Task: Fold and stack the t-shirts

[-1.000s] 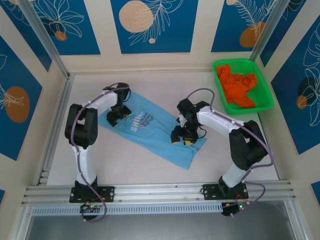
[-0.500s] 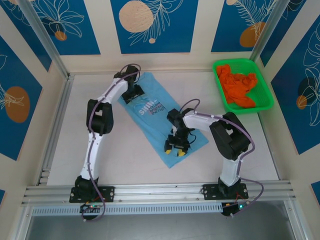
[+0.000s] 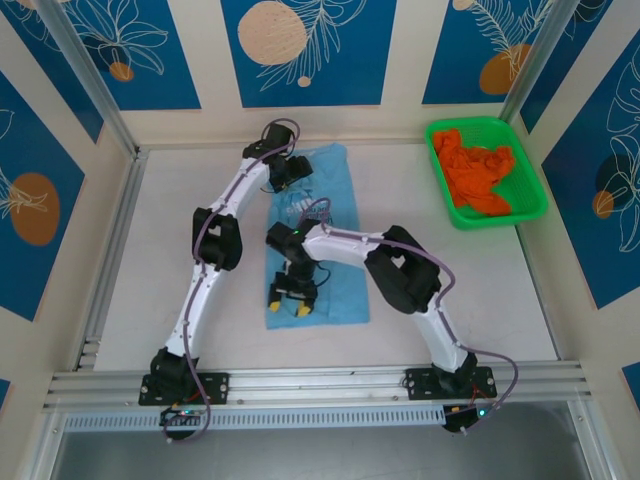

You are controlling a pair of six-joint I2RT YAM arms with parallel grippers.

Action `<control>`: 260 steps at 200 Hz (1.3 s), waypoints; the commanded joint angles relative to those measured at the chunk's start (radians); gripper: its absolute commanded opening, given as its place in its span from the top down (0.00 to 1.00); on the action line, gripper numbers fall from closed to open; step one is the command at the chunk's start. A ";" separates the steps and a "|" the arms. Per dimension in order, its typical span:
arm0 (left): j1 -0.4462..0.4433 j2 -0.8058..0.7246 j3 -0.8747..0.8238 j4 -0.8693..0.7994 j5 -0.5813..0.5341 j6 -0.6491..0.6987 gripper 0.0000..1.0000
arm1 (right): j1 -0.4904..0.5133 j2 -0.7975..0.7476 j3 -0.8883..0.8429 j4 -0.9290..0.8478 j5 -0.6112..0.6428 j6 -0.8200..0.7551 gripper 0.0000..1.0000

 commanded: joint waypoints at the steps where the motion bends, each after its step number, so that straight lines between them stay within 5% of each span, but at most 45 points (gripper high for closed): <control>1: 0.000 -0.013 0.015 -0.094 -0.032 0.071 0.21 | 0.046 0.033 0.068 -0.080 0.018 -0.029 0.37; 38: 0.004 -0.191 -0.152 -0.102 -0.168 0.150 0.10 | 0.065 -0.084 -0.048 -0.018 0.021 -0.081 0.36; 80: 0.022 -0.452 -0.277 -0.170 -0.226 0.144 0.01 | 0.033 -0.388 -0.177 0.020 0.100 -0.202 0.34; 113: 0.030 -0.769 -0.678 -0.110 -0.172 0.076 0.00 | -0.096 -0.679 -0.391 0.019 0.130 -0.185 0.33; 143: -0.004 -1.063 -1.098 -0.095 -0.072 0.050 0.00 | -0.319 -0.919 -0.672 -0.005 0.078 -0.127 0.35; 171: -0.076 -1.297 -1.435 -0.117 0.004 0.010 0.10 | -0.502 -1.088 -0.893 0.050 -0.058 -0.109 0.38; 213: -0.202 -1.521 -1.848 -0.001 0.104 -0.203 0.53 | -0.541 -1.031 -0.999 0.128 -0.139 -0.116 0.44; 260: -0.228 -1.570 -2.061 0.159 0.195 -0.302 0.57 | -0.511 -0.945 -1.055 0.256 -0.138 -0.080 0.52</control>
